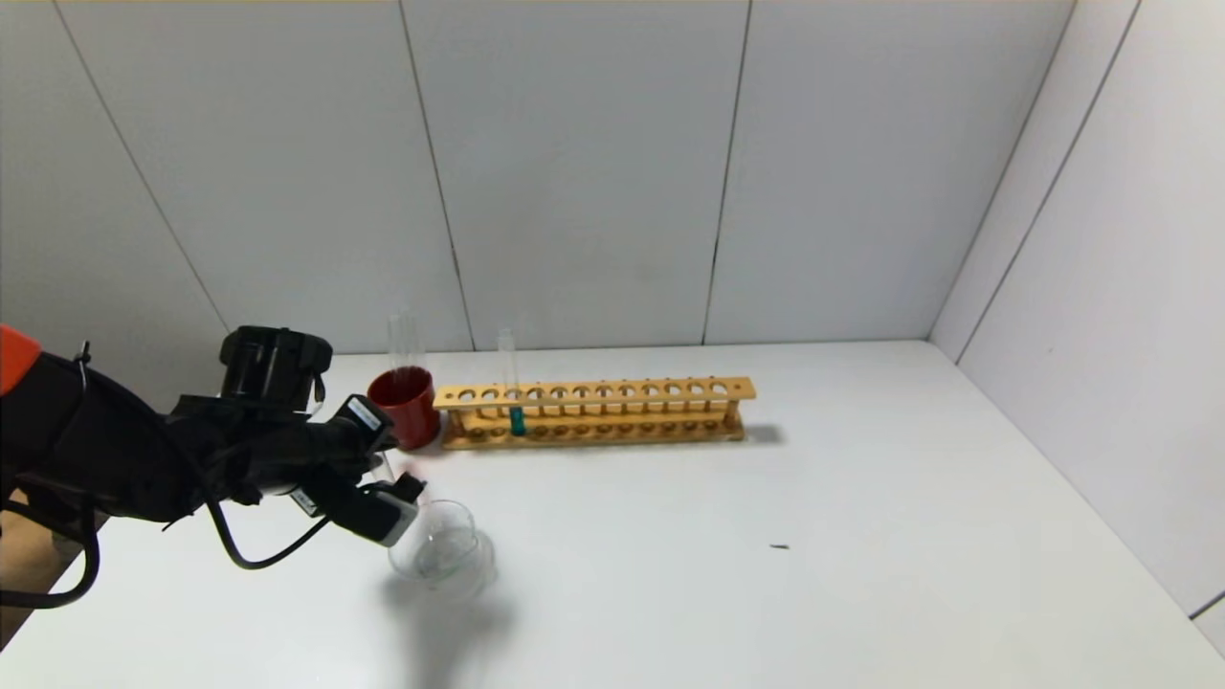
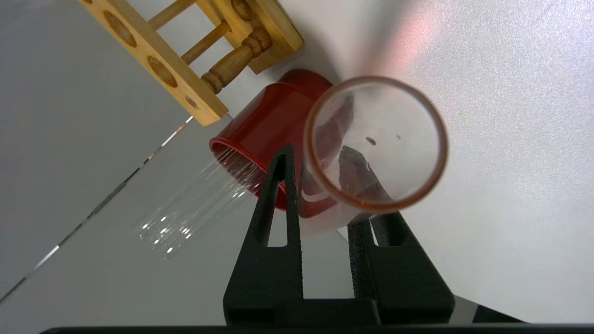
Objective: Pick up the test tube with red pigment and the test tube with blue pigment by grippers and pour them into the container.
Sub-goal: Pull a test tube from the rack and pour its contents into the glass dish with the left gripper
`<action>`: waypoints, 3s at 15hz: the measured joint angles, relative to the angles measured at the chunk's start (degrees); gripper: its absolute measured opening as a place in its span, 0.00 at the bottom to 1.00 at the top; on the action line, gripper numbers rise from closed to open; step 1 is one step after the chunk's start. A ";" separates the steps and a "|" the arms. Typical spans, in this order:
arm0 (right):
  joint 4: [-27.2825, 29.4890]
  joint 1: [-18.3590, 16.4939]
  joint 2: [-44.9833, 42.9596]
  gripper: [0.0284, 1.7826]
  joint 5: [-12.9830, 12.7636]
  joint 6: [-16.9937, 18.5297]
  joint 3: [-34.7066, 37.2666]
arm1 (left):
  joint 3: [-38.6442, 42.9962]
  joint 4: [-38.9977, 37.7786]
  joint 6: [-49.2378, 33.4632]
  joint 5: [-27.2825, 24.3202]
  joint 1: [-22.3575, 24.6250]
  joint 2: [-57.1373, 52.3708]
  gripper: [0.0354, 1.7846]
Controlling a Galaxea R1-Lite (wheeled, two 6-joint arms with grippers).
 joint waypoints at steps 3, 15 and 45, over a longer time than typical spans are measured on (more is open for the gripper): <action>-0.02 0.00 0.00 0.98 0.00 0.00 0.00 | -0.50 0.02 2.36 1.63 -0.06 0.85 0.17; -0.02 0.00 0.00 0.98 -0.02 0.00 0.00 | -1.07 -0.49 8.08 10.74 -4.66 0.44 0.17; -0.02 0.00 0.00 0.98 -0.02 0.00 0.00 | 0.57 -0.72 21.72 14.26 -8.17 -4.55 0.17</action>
